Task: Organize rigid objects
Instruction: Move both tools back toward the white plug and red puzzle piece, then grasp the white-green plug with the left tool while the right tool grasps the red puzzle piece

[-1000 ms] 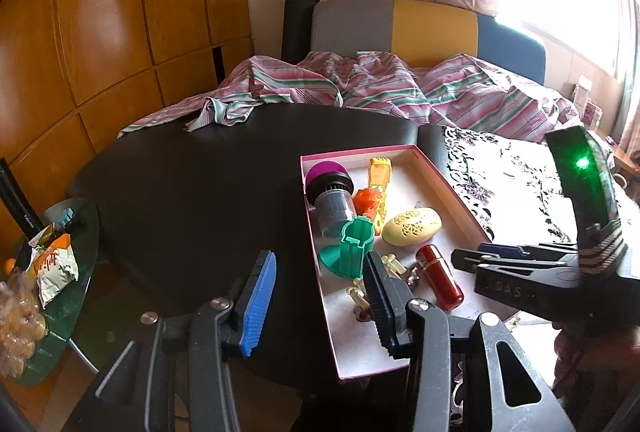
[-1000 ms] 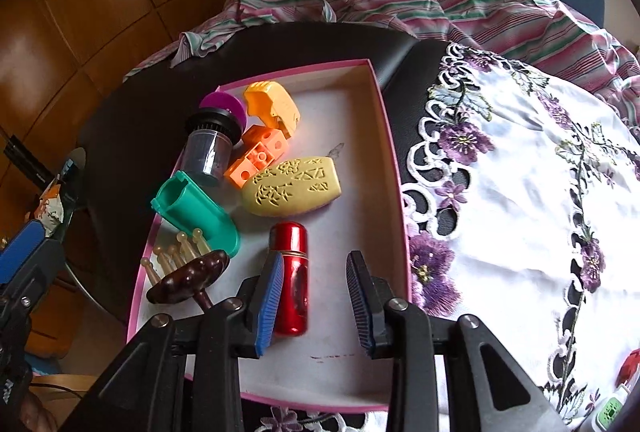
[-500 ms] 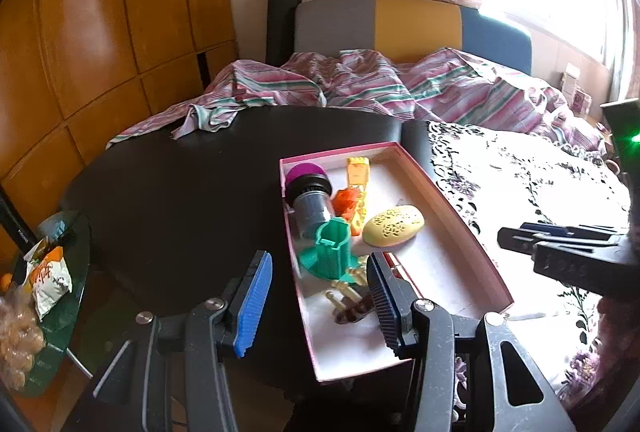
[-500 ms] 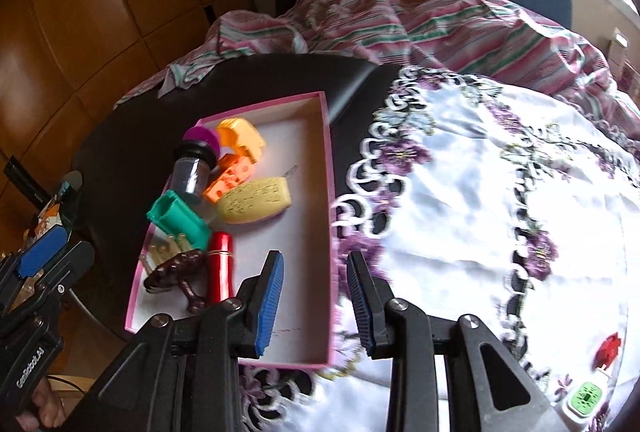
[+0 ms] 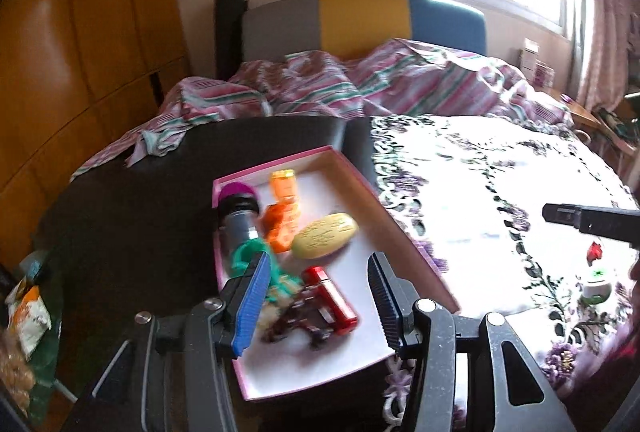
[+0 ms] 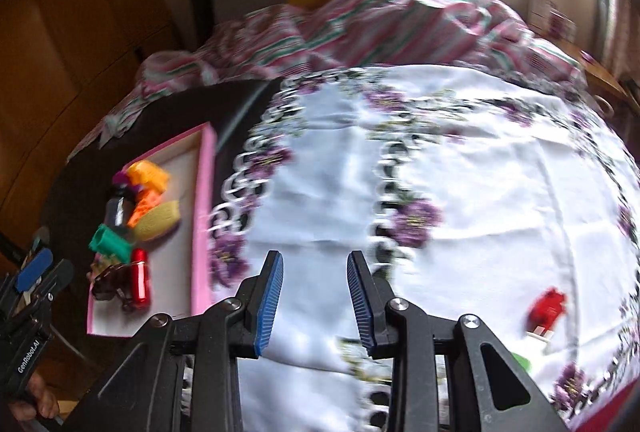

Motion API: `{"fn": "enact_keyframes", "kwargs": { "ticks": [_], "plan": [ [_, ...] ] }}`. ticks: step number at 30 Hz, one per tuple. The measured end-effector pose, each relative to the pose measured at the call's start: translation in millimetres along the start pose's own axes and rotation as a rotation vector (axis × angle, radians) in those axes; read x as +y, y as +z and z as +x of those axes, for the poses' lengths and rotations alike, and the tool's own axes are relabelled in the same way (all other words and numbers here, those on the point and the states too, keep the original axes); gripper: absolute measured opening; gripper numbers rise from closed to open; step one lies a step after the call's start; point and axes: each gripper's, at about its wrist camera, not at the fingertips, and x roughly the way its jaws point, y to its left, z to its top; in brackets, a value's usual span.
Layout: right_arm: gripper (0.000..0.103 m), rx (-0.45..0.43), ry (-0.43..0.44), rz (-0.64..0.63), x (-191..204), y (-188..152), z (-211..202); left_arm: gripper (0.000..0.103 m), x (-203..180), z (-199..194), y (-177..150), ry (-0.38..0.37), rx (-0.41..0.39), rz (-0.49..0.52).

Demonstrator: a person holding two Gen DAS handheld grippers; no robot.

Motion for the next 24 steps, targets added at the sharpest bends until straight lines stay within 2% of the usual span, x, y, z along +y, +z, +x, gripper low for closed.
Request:
{"fn": "enact_keyframes", "kwargs": {
  "ticks": [10,15,20,24],
  "plan": [
    [0.036,-0.049,-0.116,0.208,-99.6,-10.6,-44.1,0.052,-56.4,7.5,13.8,-0.102,-0.009,0.113],
    [0.036,-0.062,-0.136,0.350,-147.4,-26.3,-57.4,0.053,-85.6,14.2,17.3,-0.158,0.001,0.169],
    [0.036,-0.109,-0.031,0.533,-185.3,-42.7,-62.8,0.053,-113.6,23.2,18.4,-0.231,0.038,0.207],
    [0.036,-0.209,0.038,0.609,-196.6,-50.4,-74.7,0.053,-139.0,29.6,15.7,-0.305,0.061,0.250]
  ]
}}
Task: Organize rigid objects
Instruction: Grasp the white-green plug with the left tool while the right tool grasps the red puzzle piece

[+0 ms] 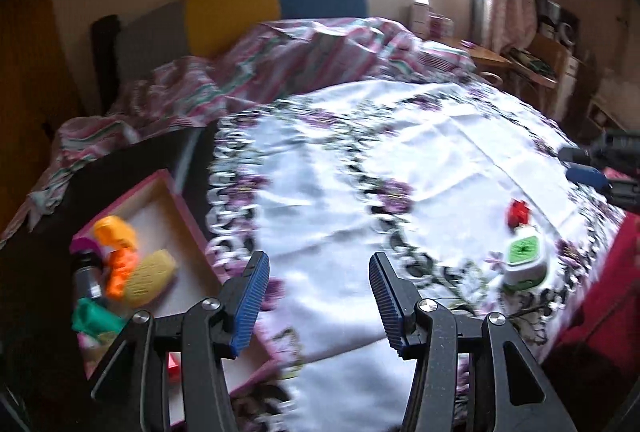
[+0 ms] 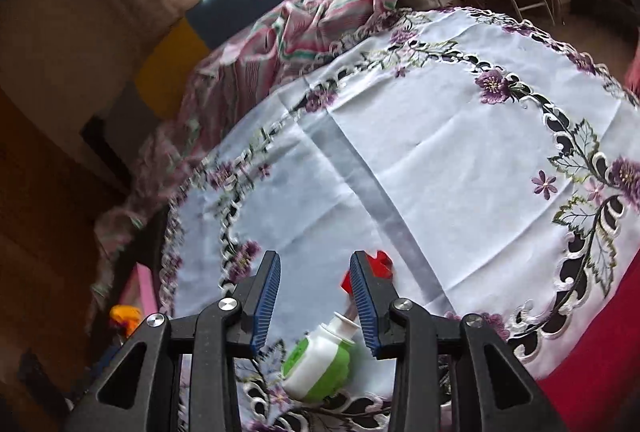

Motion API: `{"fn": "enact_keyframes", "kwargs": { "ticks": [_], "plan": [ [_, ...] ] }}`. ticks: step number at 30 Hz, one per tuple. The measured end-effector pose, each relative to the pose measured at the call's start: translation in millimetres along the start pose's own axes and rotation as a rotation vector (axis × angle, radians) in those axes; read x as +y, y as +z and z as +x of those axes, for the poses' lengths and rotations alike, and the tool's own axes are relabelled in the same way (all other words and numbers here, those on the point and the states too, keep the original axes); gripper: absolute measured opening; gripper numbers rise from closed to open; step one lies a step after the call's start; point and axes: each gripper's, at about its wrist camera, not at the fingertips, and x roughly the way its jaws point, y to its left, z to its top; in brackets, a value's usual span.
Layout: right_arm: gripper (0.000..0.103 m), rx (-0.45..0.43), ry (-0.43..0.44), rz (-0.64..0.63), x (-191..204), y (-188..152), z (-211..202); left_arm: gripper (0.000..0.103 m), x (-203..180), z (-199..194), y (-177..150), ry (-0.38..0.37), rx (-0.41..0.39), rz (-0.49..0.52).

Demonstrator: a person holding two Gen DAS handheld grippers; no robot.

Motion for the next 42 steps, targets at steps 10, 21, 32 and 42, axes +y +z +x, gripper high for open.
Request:
{"fn": "enact_keyframes", "kwargs": {
  "ticks": [10,21,32,42],
  "plan": [
    [0.039,-0.059,0.087,0.069,-11.9,1.6,-9.1,0.057,-75.4,28.3,3.6,-0.262,0.075,0.113],
    [0.039,-0.058,0.117,0.075,-14.8,0.4,-9.3,0.080,-129.8,63.2,19.0,-0.472,0.163,0.119],
    [0.039,-0.039,0.086,0.077,-13.6,-0.3,-5.3,0.052,-150.3,100.3,6.7,-0.539,0.269,0.123],
    [0.039,0.162,-0.094,0.006,-2.0,-3.3,31.8,0.052,-81.9,70.4,-3.9,-0.394,0.188,0.025]
  ]
}}
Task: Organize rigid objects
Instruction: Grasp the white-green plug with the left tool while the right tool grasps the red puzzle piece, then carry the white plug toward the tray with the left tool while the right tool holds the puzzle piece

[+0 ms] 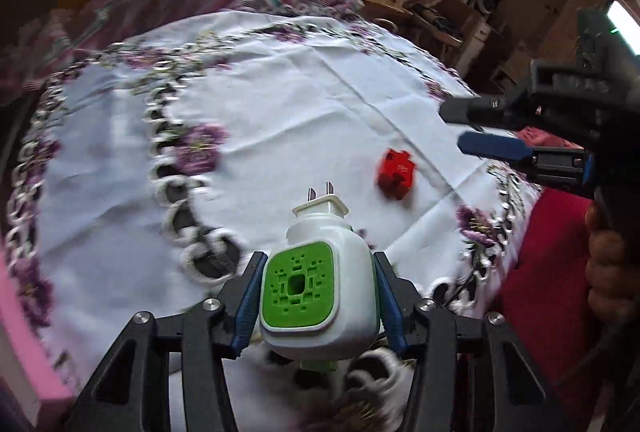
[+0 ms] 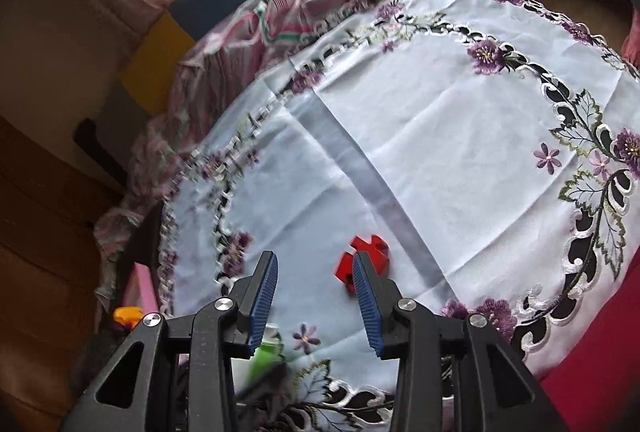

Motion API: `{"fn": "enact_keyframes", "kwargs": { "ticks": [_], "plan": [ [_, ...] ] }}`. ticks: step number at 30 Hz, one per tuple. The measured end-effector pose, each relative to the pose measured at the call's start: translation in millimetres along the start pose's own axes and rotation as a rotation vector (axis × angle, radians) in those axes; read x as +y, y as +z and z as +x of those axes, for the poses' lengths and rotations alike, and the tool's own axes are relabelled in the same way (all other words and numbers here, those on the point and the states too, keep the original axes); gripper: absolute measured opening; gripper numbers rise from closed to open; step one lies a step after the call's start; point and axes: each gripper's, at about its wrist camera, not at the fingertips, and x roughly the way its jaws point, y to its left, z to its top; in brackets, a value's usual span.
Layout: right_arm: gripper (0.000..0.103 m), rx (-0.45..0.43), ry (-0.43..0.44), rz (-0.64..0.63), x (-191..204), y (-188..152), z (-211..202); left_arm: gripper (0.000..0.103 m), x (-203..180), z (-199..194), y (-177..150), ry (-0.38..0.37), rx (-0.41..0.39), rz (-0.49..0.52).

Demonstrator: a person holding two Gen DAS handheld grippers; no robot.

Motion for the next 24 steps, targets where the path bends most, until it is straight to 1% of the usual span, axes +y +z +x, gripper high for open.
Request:
{"fn": "enact_keyframes", "kwargs": {
  "ticks": [2,5,11,13,14,15,17,19,20,24],
  "plan": [
    [0.039,0.039,-0.054,-0.016,3.6,1.4,8.9,0.052,10.3,-10.3,-5.3,0.029,-0.018,-0.020],
    [0.039,0.086,-0.108,-0.015,7.2,6.0,24.7,0.052,24.3,-25.4,-12.4,0.068,-0.042,-0.062],
    [0.040,0.134,-0.234,0.006,6.3,13.9,62.1,0.052,40.4,-61.4,-17.9,0.145,-0.119,-0.099],
    [0.041,0.096,-0.301,-0.031,11.4,16.0,64.7,0.052,46.2,-74.5,-20.4,0.183,-0.148,-0.114],
    [0.043,0.099,-0.317,-0.040,12.3,16.2,67.5,0.052,49.3,-78.0,-21.4,0.197,-0.155,-0.120],
    [0.043,0.107,-0.326,-0.047,11.7,15.4,71.2,0.052,53.5,-83.5,-22.7,0.218,-0.166,-0.132],
    [0.043,0.156,-0.325,-0.032,6.7,12.0,79.2,0.052,61.5,-92.4,-25.3,0.250,-0.188,-0.148],
    [0.043,0.132,-0.331,-0.058,9.9,11.9,75.3,0.052,68.3,-99.9,-28.2,0.273,-0.203,-0.163],
    [0.043,0.132,-0.345,-0.068,10.7,11.4,76.2,0.052,72.0,-103.5,-29.9,0.284,-0.207,-0.174],
    [0.043,0.146,-0.352,-0.115,17.5,7.7,80.5,0.052,81.8,-117.3,-36.5,0.331,-0.230,-0.198]
  ]
}}
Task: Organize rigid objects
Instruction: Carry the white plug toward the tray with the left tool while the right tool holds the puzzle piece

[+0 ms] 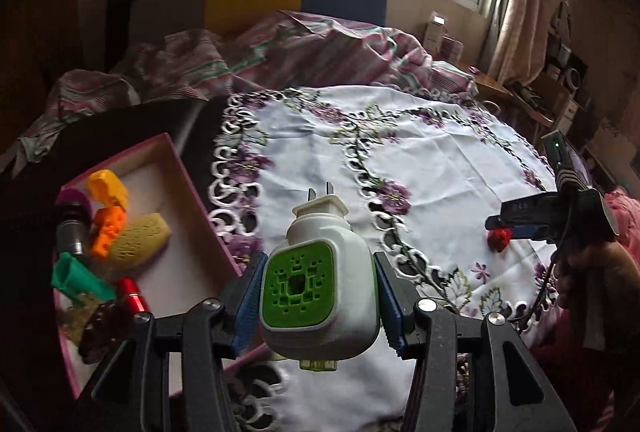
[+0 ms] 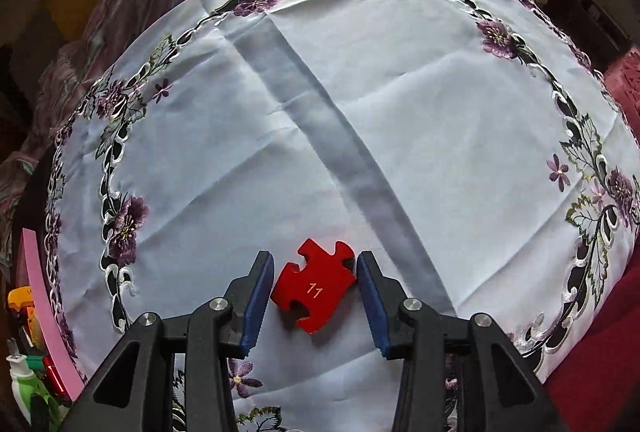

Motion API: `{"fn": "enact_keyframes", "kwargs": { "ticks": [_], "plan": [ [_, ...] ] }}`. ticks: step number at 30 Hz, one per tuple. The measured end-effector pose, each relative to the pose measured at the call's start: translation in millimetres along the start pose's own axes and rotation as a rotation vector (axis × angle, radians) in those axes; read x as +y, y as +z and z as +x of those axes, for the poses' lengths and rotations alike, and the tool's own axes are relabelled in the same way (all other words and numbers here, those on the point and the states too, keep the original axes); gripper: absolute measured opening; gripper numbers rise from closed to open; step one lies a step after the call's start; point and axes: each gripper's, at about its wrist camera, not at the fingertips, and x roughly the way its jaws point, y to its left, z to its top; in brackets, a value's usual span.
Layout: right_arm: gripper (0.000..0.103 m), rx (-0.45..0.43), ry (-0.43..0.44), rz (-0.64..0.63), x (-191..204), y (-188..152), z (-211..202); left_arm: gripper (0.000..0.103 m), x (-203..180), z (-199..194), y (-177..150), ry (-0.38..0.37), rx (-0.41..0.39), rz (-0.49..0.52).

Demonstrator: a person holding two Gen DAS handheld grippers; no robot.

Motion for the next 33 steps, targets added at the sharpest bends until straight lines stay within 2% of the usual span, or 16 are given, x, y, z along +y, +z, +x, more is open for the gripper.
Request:
{"fn": "enact_keyframes", "kwargs": {
  "ticks": [7,11,15,19,22,25,33],
  "plan": [
    [0.040,-0.021,-0.020,-0.109,21.2,-3.3,-0.7,0.052,17.6,-6.9,-3.5,0.041,-0.011,-0.040],
    [0.040,-0.041,0.065,-0.221,46.2,-11.5,-9.3,0.052,27.2,-9.6,-6.3,0.059,-0.012,-0.058],
    [0.040,0.003,0.134,-0.361,83.7,-25.5,-6.7,0.052,39.4,-13.5,-9.1,0.081,-0.014,-0.079],
    [0.040,-0.044,0.159,-0.460,124.8,-33.5,-11.2,0.052,56.1,-21.7,-12.8,0.124,-0.027,-0.107],
    [0.040,-0.081,0.159,-0.505,146.7,-35.1,-6.2,0.052,73.5,-32.9,-14.4,0.174,-0.049,-0.135],
    [0.040,-0.071,0.138,-0.539,156.7,-40.9,11.0,0.052,92.2,-44.1,-17.4,0.225,-0.063,-0.172],
    [0.039,-0.078,0.142,-0.541,156.4,-40.4,17.1,0.052,133.2,-62.5,-33.0,0.340,-0.058,-0.259]
  ]
}}
